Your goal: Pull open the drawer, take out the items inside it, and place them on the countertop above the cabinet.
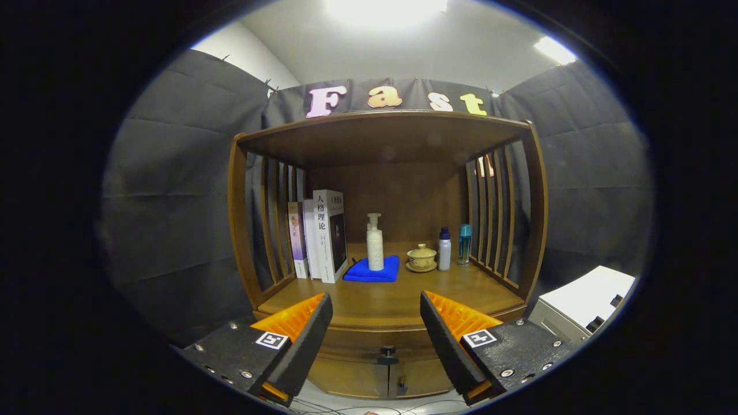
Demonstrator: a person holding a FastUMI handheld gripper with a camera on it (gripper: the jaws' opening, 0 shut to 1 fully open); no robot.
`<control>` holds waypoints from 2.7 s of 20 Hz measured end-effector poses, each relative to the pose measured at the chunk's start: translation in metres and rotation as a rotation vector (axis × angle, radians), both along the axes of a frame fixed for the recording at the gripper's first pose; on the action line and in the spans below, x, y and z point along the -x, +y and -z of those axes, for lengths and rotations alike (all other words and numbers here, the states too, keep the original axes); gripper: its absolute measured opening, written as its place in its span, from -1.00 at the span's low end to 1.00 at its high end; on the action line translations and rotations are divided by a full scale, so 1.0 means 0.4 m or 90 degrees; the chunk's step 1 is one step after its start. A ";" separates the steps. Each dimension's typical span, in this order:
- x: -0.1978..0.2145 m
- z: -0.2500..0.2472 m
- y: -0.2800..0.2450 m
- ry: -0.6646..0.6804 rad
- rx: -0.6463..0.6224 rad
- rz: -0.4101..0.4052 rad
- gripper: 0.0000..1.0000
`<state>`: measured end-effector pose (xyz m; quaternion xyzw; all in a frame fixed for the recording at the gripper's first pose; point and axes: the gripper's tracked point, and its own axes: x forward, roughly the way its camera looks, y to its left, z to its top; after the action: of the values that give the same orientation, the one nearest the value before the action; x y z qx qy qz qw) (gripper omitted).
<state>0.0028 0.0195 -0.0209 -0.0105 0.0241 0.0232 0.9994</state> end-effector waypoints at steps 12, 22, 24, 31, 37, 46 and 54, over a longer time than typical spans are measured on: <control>-0.006 0.021 -0.018 0.016 -0.050 -0.013 0.89; -0.088 0.120 0.014 0.035 0.030 -0.004 0.89; -0.100 0.144 0.026 0.033 0.049 -0.005 0.90; -0.135 0.305 0.052 0.081 0.057 0.004 0.90; -0.154 0.420 0.008 0.121 0.041 0.027 0.90; -0.195 0.509 -0.042 0.137 0.009 0.055 0.84; -0.212 0.560 -0.034 0.161 -0.007 0.038 0.31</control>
<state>0.0877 0.0058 -0.2449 -0.0015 0.1500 -0.0055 0.9887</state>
